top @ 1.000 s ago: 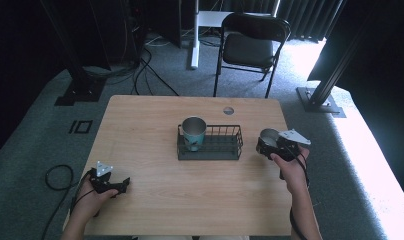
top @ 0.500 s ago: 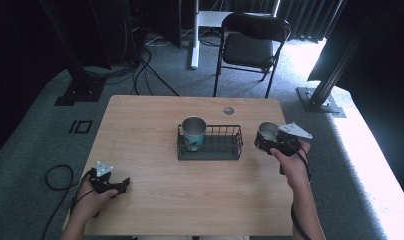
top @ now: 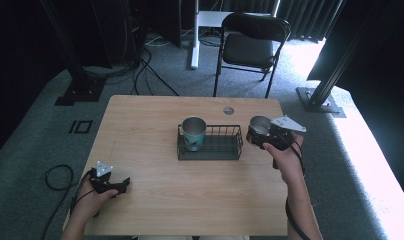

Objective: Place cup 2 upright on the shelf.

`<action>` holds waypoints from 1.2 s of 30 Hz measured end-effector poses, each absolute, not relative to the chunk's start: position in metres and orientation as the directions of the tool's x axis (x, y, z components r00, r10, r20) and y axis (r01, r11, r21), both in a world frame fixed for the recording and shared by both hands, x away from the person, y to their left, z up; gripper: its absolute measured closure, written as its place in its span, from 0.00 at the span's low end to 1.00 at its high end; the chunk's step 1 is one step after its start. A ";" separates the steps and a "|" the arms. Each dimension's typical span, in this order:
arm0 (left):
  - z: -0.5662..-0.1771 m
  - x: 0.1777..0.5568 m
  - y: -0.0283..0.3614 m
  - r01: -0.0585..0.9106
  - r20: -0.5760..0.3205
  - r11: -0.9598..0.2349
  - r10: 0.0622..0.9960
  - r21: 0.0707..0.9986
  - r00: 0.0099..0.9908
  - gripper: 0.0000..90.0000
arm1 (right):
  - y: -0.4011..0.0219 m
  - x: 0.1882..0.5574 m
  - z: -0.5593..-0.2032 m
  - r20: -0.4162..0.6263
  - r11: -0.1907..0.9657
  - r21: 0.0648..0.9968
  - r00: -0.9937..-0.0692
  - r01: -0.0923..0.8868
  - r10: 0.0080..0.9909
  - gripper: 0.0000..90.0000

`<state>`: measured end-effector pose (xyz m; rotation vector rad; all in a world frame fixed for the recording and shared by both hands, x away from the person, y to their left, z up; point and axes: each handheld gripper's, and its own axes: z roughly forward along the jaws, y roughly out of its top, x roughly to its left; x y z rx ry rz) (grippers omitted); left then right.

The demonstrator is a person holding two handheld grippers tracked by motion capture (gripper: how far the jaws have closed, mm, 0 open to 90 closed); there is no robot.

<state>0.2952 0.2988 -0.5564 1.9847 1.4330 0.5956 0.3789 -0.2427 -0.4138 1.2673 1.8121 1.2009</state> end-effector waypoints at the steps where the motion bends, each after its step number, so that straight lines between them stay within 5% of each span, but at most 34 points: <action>1: -0.556 0.295 0.299 0.674 0.005 -0.225 0.950 0.704 0.311 0.10 | -0.240 0.380 -0.412 0.009 0.132 0.918 -0.355 0.373 0.935 0.15; 36: -0.556 0.295 0.299 0.674 0.005 -0.225 0.950 0.703 0.312 0.10 | -0.162 0.404 -0.411 -0.004 0.207 0.911 -0.495 0.357 0.869 0.15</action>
